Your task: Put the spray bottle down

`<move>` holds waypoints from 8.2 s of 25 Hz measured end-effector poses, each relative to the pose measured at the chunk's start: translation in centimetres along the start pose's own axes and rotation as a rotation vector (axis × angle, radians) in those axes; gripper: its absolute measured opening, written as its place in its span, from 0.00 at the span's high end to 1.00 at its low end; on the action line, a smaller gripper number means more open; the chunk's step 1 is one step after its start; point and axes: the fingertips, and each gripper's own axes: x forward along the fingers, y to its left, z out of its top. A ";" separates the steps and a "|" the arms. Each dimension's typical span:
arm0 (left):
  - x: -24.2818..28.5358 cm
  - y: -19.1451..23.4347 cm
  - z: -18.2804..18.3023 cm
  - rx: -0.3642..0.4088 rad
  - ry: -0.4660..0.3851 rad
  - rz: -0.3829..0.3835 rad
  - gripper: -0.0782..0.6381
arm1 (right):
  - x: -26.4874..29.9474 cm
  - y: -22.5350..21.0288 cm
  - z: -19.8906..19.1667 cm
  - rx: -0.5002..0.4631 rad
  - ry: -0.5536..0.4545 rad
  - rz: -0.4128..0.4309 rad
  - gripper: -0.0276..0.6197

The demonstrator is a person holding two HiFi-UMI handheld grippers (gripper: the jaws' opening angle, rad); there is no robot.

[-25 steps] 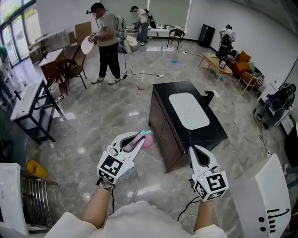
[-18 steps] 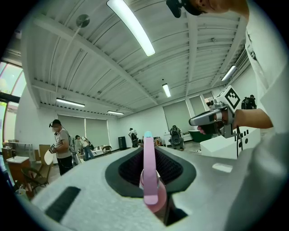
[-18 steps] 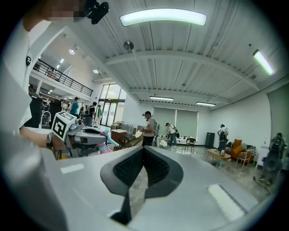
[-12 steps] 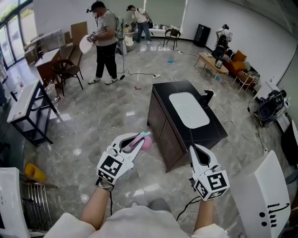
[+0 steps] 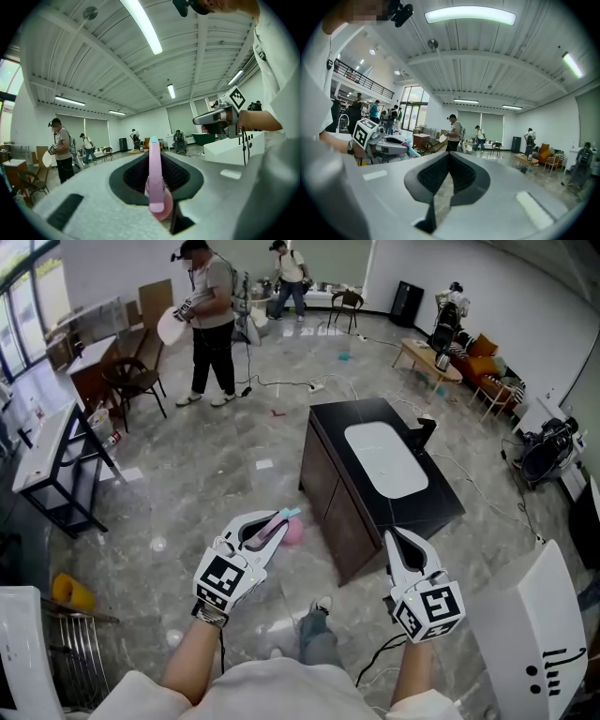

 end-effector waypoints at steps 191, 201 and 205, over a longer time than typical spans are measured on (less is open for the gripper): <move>80.9 40.3 -21.4 -0.127 0.311 -0.305 0.66 | 59.3 -55.4 -13.0 0.223 0.197 -0.189 0.95; 77.5 41.1 -19.6 -0.139 0.286 -0.217 0.66 | 57.5 -54.1 -11.2 0.190 0.161 -0.161 0.95; 75.5 41.3 -17.9 -0.135 0.261 -0.181 0.70 | 56.7 -53.4 -10.1 0.165 0.144 -0.146 0.95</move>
